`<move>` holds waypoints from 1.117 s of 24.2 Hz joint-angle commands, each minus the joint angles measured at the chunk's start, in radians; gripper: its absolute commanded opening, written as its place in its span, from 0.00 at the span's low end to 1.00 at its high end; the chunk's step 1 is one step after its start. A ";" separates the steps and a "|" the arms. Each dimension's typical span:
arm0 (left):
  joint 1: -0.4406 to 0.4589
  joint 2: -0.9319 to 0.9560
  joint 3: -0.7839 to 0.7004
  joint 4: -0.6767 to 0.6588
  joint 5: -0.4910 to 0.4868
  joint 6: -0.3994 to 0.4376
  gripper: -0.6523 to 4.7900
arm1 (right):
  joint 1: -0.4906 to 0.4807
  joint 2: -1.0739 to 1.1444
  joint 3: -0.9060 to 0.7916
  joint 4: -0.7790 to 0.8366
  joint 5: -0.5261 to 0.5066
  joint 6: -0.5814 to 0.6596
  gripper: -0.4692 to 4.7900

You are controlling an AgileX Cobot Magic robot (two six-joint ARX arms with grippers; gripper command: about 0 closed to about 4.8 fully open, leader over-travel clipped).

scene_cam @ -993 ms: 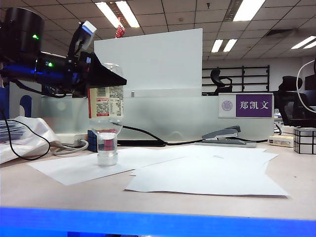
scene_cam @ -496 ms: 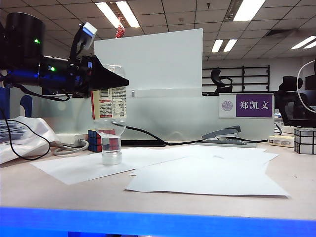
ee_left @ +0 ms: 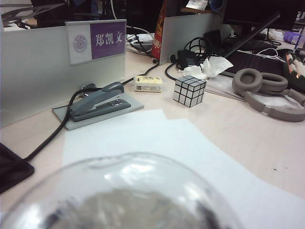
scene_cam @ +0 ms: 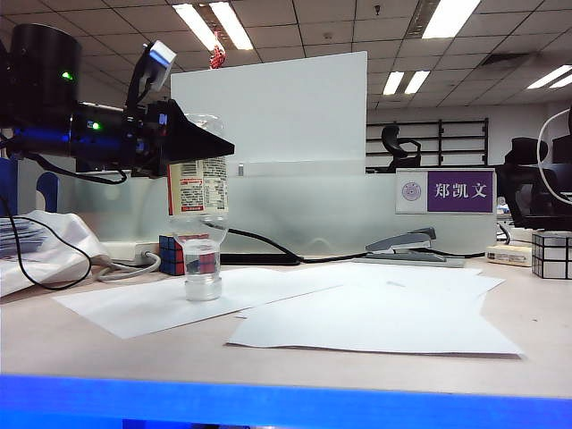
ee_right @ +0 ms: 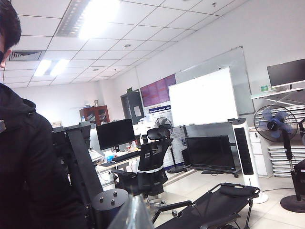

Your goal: Flip the plastic bottle upside down.

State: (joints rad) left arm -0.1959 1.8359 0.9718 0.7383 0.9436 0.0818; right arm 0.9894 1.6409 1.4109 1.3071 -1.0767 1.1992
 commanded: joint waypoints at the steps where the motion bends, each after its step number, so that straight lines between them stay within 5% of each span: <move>1: -0.003 0.003 -0.001 -0.018 0.023 -0.005 0.88 | 0.000 -0.007 0.003 0.002 0.004 -0.004 0.08; 4: -0.003 0.002 -0.001 0.005 0.042 -0.024 1.00 | 0.000 -0.007 0.003 0.002 0.004 -0.008 0.08; 8: -0.003 -0.007 0.000 0.143 0.048 -0.147 1.00 | 0.000 -0.007 0.003 0.002 0.005 -0.021 0.08; 19: 0.010 -0.158 0.001 0.227 0.041 -0.191 1.00 | -0.003 -0.009 0.004 0.014 0.012 -0.021 0.08; 20: 0.035 -0.194 0.001 0.251 0.041 -0.203 0.93 | -0.023 -0.023 0.004 0.026 -0.004 -0.021 0.08; 22: 0.113 -0.298 0.001 0.251 0.041 -0.262 0.63 | -0.078 -0.058 0.006 0.034 0.005 -0.021 0.08; 27: 0.379 -0.586 0.001 0.271 0.092 -0.546 0.11 | -0.277 -0.180 0.006 0.033 0.002 -0.027 0.08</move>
State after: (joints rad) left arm 0.1448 1.2781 0.9707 0.9936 1.0187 -0.3801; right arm 0.7383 1.4818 1.4136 1.3289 -1.0760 1.1774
